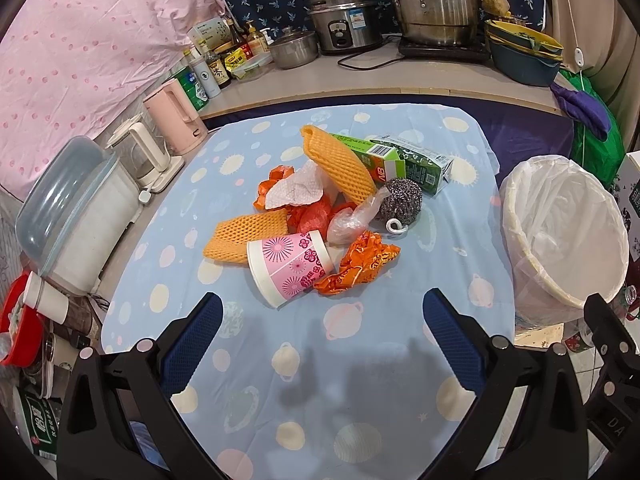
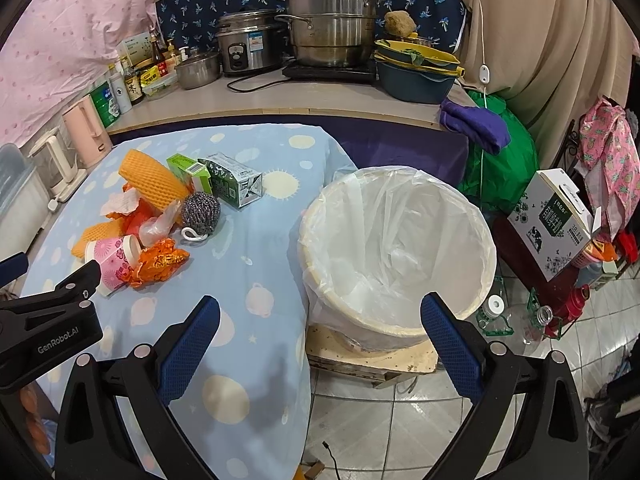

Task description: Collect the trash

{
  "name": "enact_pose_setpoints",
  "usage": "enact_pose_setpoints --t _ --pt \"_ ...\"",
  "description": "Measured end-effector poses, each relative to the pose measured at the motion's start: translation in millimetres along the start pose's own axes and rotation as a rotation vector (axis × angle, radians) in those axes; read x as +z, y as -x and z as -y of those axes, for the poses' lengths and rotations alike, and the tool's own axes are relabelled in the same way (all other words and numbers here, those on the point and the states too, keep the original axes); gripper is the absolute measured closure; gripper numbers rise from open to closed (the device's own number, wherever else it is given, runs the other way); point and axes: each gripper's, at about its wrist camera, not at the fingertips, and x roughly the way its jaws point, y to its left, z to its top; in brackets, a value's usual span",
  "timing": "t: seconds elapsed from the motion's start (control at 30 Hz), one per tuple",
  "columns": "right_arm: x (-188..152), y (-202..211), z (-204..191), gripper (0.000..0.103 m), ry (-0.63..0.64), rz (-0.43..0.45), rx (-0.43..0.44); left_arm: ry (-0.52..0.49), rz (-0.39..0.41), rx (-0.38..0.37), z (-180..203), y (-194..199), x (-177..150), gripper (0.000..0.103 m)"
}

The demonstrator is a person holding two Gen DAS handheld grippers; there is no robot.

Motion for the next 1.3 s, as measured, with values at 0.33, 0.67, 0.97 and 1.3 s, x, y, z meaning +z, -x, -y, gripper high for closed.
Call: enact_pose_setpoints --t 0.33,0.67,0.97,1.3 --pt "1.1 0.6 0.7 0.007 0.001 -0.001 0.0 0.0 -0.001 0.0 0.1 0.1 0.2 0.007" --pt "1.4 0.9 -0.5 0.007 0.002 0.001 0.0 0.002 0.001 0.001 0.0 2.6 1.8 0.007" --pt "0.9 0.9 -0.8 0.007 0.001 0.001 -0.001 0.002 0.001 0.0 0.3 2.5 1.8 0.007" --pt "0.2 1.2 -0.6 0.007 0.001 0.002 0.0 0.004 0.003 -0.001 0.9 3.3 3.1 0.007"
